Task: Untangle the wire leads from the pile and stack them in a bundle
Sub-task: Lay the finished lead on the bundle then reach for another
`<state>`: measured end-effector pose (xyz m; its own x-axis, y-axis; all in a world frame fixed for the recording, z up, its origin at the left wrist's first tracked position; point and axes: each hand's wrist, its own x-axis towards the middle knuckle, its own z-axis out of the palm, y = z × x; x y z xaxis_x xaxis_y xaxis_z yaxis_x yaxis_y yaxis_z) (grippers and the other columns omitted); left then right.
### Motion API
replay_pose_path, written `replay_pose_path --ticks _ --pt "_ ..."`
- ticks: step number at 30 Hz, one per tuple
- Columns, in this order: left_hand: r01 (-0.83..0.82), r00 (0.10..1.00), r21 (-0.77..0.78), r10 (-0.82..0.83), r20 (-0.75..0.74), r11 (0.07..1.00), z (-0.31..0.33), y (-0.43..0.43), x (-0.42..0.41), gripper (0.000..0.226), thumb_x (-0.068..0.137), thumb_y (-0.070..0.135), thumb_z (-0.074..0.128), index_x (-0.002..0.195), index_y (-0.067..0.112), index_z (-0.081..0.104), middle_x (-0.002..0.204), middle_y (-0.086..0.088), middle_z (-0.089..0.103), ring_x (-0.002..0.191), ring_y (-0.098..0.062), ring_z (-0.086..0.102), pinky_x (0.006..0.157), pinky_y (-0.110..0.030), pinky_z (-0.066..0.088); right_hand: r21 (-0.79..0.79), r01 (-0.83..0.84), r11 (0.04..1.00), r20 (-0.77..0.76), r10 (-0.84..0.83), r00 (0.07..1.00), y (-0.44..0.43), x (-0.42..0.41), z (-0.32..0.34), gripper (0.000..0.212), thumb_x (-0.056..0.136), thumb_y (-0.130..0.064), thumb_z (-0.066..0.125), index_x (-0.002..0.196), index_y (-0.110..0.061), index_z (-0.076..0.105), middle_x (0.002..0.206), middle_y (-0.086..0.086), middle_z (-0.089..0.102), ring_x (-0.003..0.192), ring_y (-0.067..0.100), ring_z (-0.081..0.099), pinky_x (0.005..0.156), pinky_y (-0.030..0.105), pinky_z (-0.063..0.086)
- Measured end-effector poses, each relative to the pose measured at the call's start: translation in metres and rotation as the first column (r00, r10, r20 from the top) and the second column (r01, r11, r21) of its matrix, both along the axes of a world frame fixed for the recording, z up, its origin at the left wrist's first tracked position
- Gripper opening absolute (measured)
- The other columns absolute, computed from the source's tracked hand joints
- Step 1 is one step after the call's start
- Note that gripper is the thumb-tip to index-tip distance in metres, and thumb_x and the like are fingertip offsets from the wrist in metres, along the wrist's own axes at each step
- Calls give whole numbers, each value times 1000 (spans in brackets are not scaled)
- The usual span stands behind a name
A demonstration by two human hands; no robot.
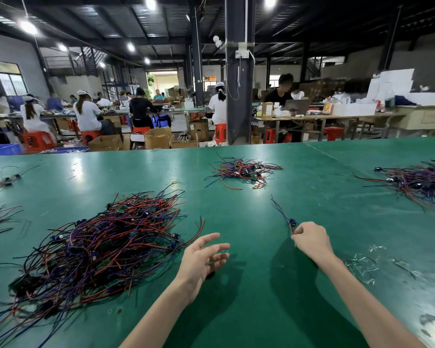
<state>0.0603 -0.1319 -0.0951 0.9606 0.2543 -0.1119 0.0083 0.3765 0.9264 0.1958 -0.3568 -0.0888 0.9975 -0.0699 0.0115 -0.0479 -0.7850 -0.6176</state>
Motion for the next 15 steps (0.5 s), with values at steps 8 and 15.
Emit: replay_pose_path --ticks 8,15 --pt "-15 1000 -1 15 -9 1000 0 -1 0 25 91 -8 50 111 4 59 93 -18 72 72 -23 65 63 -25 56 -266 66 962 21 -62 998 -6 -4 7 20 81 -6 54 95 -13 67 95 10 62 83 30 55 68 28 43" --pt "-72 997 68 72 13 995 -1 -4 -2 22 92 -8 48 105 2 61 86 -13 73 65 -19 65 61 -24 55 -430 -15 903 103 66 993 -4 -2 -2 26 91 -25 53 115 -13 49 121 10 48 109 28 50 79 32 40"
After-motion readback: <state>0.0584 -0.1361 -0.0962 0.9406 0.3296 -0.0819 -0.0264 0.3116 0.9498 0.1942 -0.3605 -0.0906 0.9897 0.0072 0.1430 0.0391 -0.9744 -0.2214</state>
